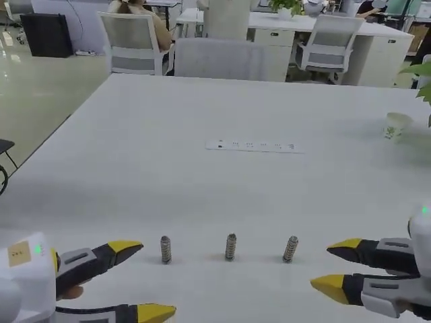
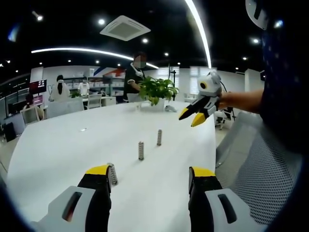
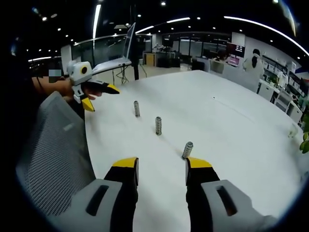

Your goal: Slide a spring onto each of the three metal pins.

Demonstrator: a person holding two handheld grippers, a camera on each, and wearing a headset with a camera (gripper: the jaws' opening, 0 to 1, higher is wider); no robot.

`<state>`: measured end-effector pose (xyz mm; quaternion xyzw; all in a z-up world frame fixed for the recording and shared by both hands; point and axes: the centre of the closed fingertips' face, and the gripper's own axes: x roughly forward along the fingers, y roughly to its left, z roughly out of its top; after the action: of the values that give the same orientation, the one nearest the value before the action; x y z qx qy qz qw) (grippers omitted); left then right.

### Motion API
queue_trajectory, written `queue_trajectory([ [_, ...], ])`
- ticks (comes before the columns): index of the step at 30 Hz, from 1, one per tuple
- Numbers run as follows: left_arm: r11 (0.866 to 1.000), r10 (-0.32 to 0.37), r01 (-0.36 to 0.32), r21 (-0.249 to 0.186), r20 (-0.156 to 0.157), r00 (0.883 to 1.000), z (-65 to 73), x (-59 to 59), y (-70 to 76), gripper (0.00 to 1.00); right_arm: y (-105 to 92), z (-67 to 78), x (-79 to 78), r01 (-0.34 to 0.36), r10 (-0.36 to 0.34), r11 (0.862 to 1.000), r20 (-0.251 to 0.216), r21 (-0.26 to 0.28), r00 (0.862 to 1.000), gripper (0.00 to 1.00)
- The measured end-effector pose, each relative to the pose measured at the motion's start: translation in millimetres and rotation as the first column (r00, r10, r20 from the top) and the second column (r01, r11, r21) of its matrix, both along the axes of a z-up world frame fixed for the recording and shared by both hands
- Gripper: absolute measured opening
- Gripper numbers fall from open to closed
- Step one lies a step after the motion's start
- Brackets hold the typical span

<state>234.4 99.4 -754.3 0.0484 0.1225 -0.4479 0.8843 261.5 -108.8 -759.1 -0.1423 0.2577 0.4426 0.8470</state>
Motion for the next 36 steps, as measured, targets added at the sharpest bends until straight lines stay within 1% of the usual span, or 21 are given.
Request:
queue_trajectory([
  [5, 1.000, 0.009, -0.009, 0.002, 0.000, 1.000, 1.1, -1.0, 2.0, 0.61, -8.1, -1.6, 2.5, 0.011, -0.011, 1.000, 0.017, 0.015, 1.000, 0.41],
  [10, 1.000, 0.023, -0.023, 0.004, 0.000, 1.000, 1.4, -1.8, 5.6, 0.62, -11.6, -0.6, 2.3, 0.012, -0.013, 1.000, 0.029, 0.025, 0.999, 0.46],
  [13, 0.999, 0.036, -0.036, 0.000, -0.005, 0.999, 0.7, -2.2, 8.5, 0.63, -13.5, -1.3, 3.2, 0.019, -0.020, 0.999, 0.033, 0.027, 0.999, 0.53],
  [16, 0.999, 0.049, -0.049, -0.003, -0.012, 0.999, -0.8, -2.9, 11.4, 0.63, -14.6, 0.7, 2.5, 0.023, -0.024, 0.999, 0.037, 0.036, 0.999, 0.55],
  [20, 0.998, 0.066, -0.066, -0.003, -0.026, 0.997, -2.8, -3.3, 14.5, 0.68, -15.8, 0.8, 3.3, 0.031, -0.032, 0.999, 0.044, 0.036, 0.999, 0.63],
  [23, 0.997, 0.074, -0.074, -0.002, -0.031, 0.997, -3.4, -4.1, 16.9, 0.69, -16.4, 0.9, 3.9, 0.039, -0.040, 0.999, 0.055, 0.034, 0.998, 0.69],
  [26, 0.996, 0.089, -0.089, -0.004, -0.047, 0.995, -5.2, -3.0, 19.1, 0.74, -16.3, 1.2, 4.0, 0.041, -0.044, 0.998, 0.058, 0.043, 0.997, 0.72],
  [29, 0.996, 0.092, -0.092, -0.007, -0.056, 0.994, -6.4, -2.5, 19.7, 0.75, -17.3, 1.1, 5.0, 0.048, -0.050, 0.998, 0.059, 0.048, 0.997, 0.76],
  [31, 0.995, 0.096, -0.097, -0.010, -0.065, 0.993, -7.5, -0.9, 19.8, 0.78, -18.1, 2.0, 6.3, 0.053, -0.056, 0.997, 0.065, 0.050, 0.996, 0.79],
  [33, 0.995, 0.102, -0.103, -0.016, -0.080, 0.992, -8.5, 1.5, 19.5, 0.82, -19.8, 2.7, 8.5, 0.059, -0.063, 0.996, 0.067, 0.061, 0.996, 0.82],
  [34, 0.994, 0.107, -0.108, -0.017, -0.083, 0.991, -8.8, 3.2, 19.6, 0.85, -20.7, 2.5, 9.9, 0.061, -0.065, 0.996, 0.067, 0.064, 0.996, 0.83],
  [36, 0.993, 0.111, -0.113, -0.017, -0.089, 0.990, -9.4, 5.3, 19.4, 0.87, -20.3, 2.5, 10.5, 0.062, -0.066, 0.996, 0.066, 0.068, 0.996, 0.85],
])
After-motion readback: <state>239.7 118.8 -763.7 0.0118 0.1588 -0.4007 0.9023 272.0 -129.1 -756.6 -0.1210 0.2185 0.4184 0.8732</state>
